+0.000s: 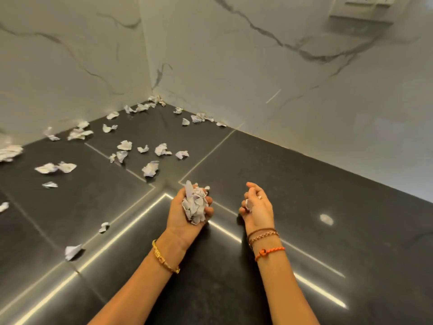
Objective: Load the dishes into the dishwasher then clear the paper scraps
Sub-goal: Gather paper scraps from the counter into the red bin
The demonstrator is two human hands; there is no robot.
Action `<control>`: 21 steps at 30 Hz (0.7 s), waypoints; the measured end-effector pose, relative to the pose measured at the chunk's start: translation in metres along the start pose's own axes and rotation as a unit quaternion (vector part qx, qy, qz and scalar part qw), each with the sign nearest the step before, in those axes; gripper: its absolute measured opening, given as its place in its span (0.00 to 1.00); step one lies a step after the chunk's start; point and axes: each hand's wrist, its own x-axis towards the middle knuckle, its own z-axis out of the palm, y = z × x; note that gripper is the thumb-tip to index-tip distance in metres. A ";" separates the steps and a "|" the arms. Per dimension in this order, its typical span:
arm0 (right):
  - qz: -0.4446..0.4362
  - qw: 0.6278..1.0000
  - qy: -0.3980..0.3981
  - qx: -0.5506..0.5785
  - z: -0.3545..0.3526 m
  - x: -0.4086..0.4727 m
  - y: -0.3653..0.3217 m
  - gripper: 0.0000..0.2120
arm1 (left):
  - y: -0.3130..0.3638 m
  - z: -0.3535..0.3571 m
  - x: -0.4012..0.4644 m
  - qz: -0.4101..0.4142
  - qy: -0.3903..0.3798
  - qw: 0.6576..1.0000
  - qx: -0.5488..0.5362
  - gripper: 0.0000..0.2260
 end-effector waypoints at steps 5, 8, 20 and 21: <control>-0.062 0.958 -0.097 -0.263 0.062 0.010 0.014 0.11 | 0.053 -0.020 -0.008 0.102 0.047 0.993 -0.034 0.17; -0.136 0.847 -0.081 -0.508 0.090 0.018 0.034 0.20 | 0.071 -0.032 -0.012 0.123 0.056 0.989 -0.056 0.15; -0.265 0.802 -0.155 -0.512 0.109 -0.020 0.055 0.11 | 0.126 -0.051 -0.035 0.199 0.098 0.973 -0.058 0.16; -0.261 0.812 -0.172 -0.493 0.114 -0.029 0.060 0.10 | 0.134 -0.054 -0.038 0.217 0.103 0.969 -0.058 0.16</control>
